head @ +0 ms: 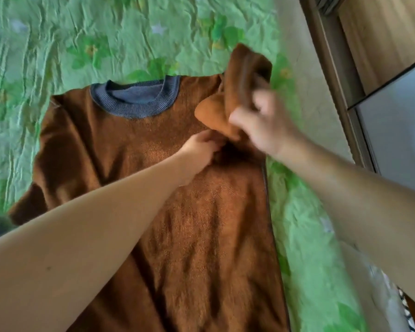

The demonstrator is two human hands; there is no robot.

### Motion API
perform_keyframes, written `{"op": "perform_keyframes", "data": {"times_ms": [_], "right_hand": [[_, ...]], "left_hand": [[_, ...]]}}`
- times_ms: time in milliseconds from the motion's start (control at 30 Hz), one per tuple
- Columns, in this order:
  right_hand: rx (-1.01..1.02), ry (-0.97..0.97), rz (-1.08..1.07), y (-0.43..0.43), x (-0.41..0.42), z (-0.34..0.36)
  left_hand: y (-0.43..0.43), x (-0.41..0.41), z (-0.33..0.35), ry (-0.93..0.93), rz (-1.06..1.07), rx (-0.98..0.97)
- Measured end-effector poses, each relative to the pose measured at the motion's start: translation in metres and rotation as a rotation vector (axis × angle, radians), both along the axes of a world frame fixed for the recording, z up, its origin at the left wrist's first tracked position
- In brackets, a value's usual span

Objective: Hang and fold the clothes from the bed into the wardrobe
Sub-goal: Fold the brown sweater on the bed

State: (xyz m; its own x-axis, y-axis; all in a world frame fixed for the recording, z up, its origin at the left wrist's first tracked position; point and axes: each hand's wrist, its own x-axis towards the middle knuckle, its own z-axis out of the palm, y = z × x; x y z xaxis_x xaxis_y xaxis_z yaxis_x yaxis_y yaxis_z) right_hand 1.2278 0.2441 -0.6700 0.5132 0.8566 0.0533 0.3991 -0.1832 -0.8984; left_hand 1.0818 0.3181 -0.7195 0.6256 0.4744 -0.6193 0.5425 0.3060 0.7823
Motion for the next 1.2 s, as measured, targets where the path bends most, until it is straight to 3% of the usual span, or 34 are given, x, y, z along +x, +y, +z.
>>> {"op": "perform_keyframes", "data": {"times_ms": [67, 133, 233, 300, 367, 400, 467, 567, 633, 733, 867, 1000, 1033, 1100, 1200], "right_hand": [[-0.05, -0.561, 0.45, -0.022, -0.021, -0.018], [-0.121, -0.874, 0.773, -0.047, -0.032, -0.04], [-0.195, -1.027, 0.96, -0.074, -0.04, -0.064], [-0.221, -1.043, 0.955, -0.079, -0.048, -0.068], [-0.255, -0.971, 0.867, -0.076, -0.058, -0.062], [-0.274, -0.834, 0.761, -0.073, -0.064, -0.056], [-0.33, -0.31, 0.403, -0.059, -0.078, -0.035], [-0.38, 0.512, -0.131, -0.025, -0.087, -0.015], [-0.355, 0.808, -0.335, -0.009, -0.087, -0.01], [-0.241, 0.673, -0.305, -0.008, -0.103, -0.003], [-0.133, 0.148, 0.034, -0.069, -0.161, 0.005], [-0.314, -0.438, 0.647, -0.163, -0.202, -0.02], [-0.389, -0.49, 0.768, -0.183, -0.211, -0.026], [-0.433, -0.396, 0.758, -0.209, -0.225, -0.036], [-0.424, -0.094, 0.211, -0.221, -0.242, -0.045]], "left_hand": [[0.011, -0.018, 0.0, -0.088, 0.341, -0.262], [0.022, -0.037, 0.003, -0.123, 0.529, -0.414], [0.036, -0.055, 0.003, -0.125, 0.49, -0.431], [0.035, -0.058, 0.008, -0.087, 0.363, -0.289], [0.028, -0.057, 0.011, -0.031, 0.228, 0.005], [0.024, -0.056, 0.013, -0.001, 0.191, 0.144], [0.016, -0.058, 0.016, 0.023, 0.228, 0.256], [0.001, -0.073, 0.023, -0.06, 0.293, 0.22], [-0.01, -0.088, 0.03, -0.071, 0.244, 0.286], [-0.028, -0.116, 0.039, -0.117, 0.196, 0.177], [-0.058, -0.178, 0.033, 0.003, 0.117, 0.095], [-0.092, -0.248, 0.023, 0.082, 0.318, -0.403], [-0.099, -0.259, 0.021, 0.116, 0.313, -0.46], [-0.113, -0.271, 0.019, 0.149, 0.298, -0.503], [-0.137, -0.269, 0.02, 0.223, 0.215, -0.304]]}}
